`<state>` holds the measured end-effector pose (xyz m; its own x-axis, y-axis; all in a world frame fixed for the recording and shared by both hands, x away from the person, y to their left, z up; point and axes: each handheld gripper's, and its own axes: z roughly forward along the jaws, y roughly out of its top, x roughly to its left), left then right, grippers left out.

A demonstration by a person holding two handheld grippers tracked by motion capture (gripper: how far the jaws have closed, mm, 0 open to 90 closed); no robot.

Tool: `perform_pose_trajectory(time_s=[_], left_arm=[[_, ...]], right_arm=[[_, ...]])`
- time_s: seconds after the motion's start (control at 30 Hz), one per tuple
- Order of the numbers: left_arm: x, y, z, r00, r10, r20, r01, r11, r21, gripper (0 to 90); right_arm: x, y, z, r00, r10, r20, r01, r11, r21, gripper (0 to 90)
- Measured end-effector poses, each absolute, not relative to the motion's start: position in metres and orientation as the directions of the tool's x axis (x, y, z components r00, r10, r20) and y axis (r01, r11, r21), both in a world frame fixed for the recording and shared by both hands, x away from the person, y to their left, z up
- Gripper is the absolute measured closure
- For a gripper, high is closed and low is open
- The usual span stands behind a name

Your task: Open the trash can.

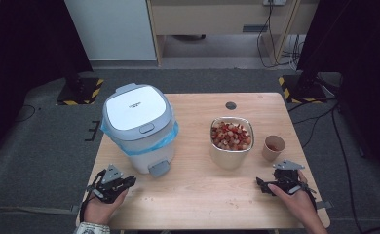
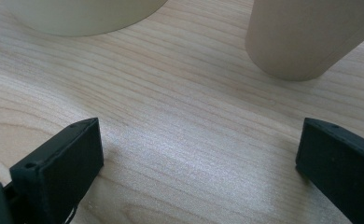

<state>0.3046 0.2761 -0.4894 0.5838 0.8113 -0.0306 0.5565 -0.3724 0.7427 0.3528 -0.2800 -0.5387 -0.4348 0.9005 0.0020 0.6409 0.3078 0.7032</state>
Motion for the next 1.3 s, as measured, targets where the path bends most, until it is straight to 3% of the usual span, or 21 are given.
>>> perform_pose_trajectory(time_s=[0.5, 0.83, 1.3], left_arm=[[0.316, 0.237, -0.488, 0.617, 0.787, 0.011, 0.501, -0.404, 0.765, 89.6], [0.331, 0.192, -0.497, 0.656, 0.744, 0.129, 0.443, -0.518, 0.731, 89.9], [0.338, 0.187, -0.499, 0.620, 0.759, 0.200, 0.422, -0.538, 0.730, 89.9]], right_arm=[[0.352, -0.280, -0.539, -0.432, 0.902, 0.003, 0.641, 0.304, 0.705, 1.1], [0.351, -0.280, -0.539, -0.432, 0.902, 0.001, 0.641, 0.306, 0.704, 1.1], [0.350, -0.281, -0.539, -0.436, 0.900, 0.000, 0.638, 0.309, 0.705, 1.1]])
